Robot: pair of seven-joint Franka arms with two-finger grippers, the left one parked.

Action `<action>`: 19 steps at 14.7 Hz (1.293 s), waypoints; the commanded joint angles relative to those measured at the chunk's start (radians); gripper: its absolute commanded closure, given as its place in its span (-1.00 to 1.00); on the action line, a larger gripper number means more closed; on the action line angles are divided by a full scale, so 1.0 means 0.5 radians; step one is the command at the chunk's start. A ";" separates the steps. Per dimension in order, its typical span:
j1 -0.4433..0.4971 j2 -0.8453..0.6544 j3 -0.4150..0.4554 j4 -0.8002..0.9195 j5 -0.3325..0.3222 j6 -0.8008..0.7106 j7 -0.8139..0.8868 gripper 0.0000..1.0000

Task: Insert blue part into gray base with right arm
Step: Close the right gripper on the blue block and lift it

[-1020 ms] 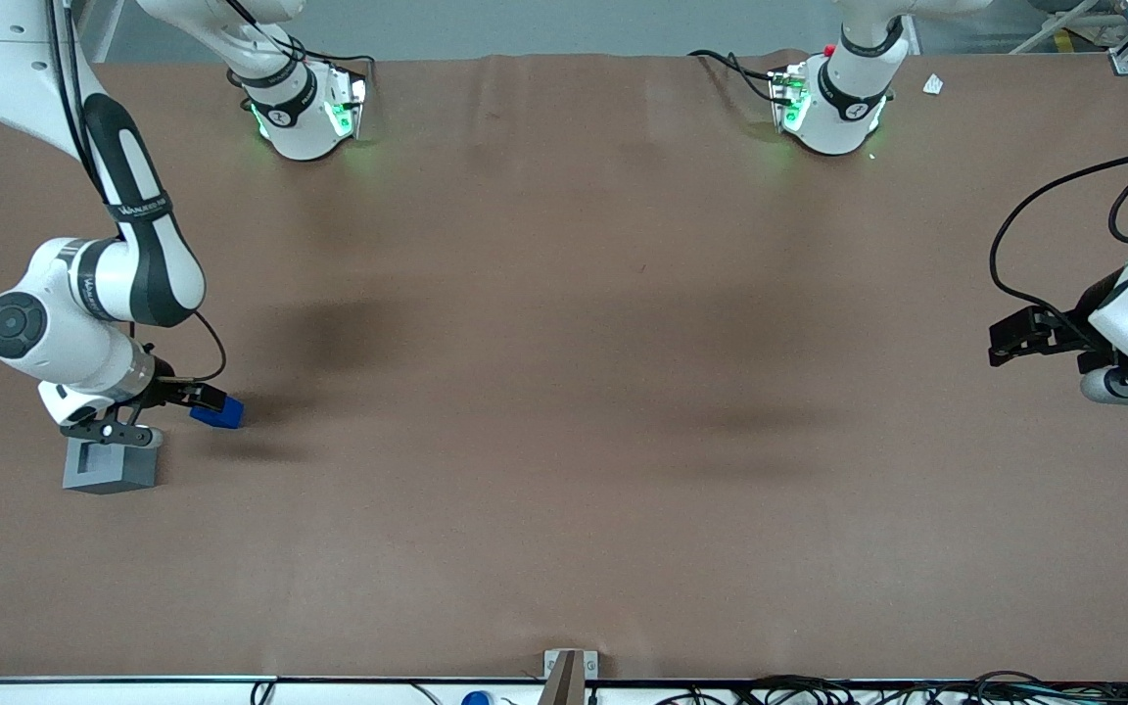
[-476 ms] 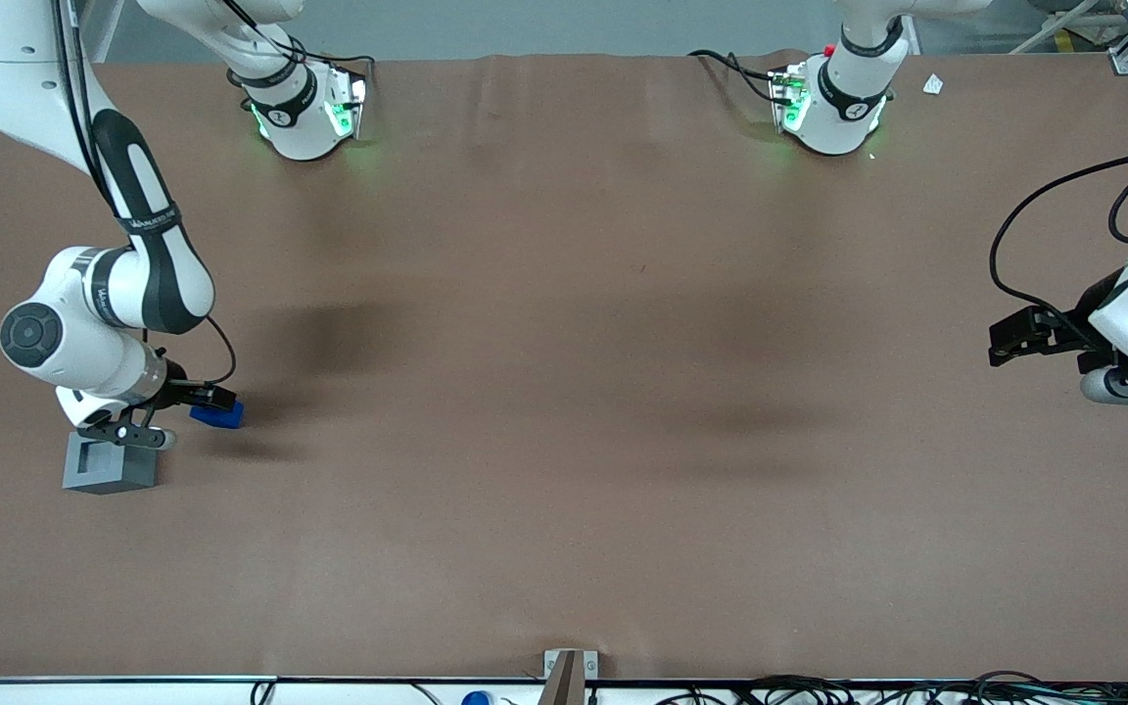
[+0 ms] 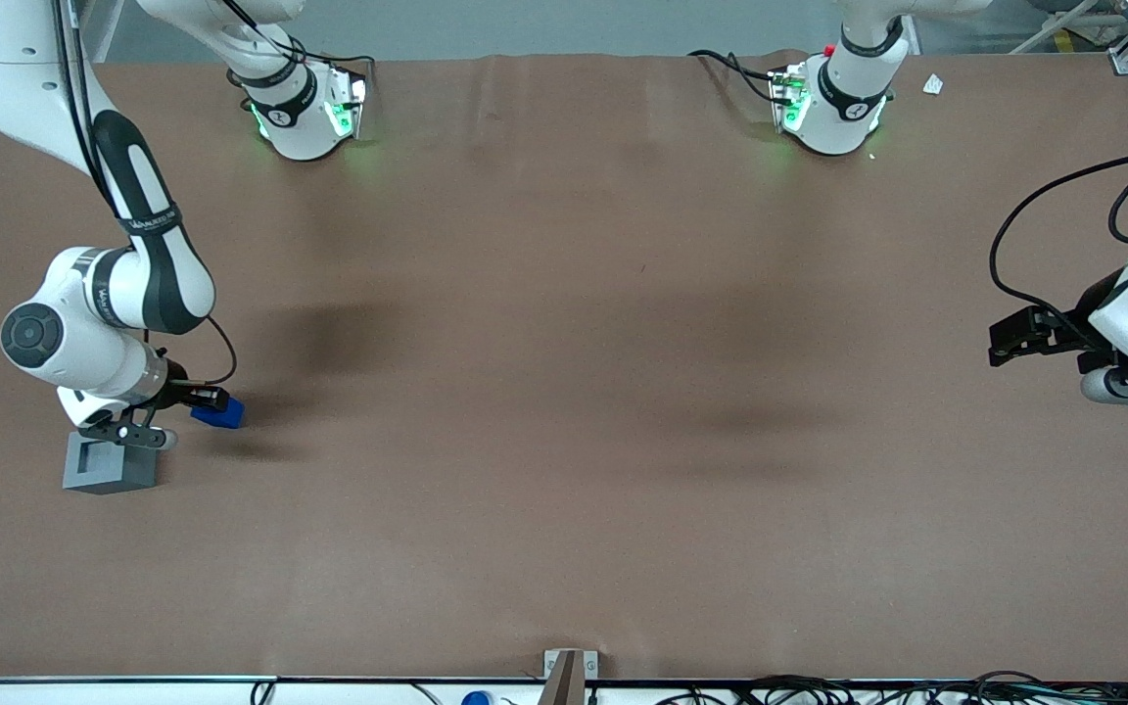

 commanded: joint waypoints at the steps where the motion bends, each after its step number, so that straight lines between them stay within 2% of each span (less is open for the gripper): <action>1: -0.010 -0.001 0.013 -0.025 0.028 0.035 -0.007 0.28; 4: -0.010 -0.013 0.013 0.002 0.025 0.002 -0.016 0.61; 7: -0.010 -0.081 0.010 0.219 0.025 -0.350 -0.062 0.91; 8: -0.016 -0.090 0.004 0.339 0.022 -0.500 -0.178 0.96; 10: -0.080 -0.081 -0.002 0.514 0.022 -0.649 -0.451 0.99; 14: -0.194 0.020 -0.002 0.778 0.010 -0.652 -1.083 0.99; 19: -0.313 0.115 0.001 0.886 0.013 -0.655 -1.136 0.99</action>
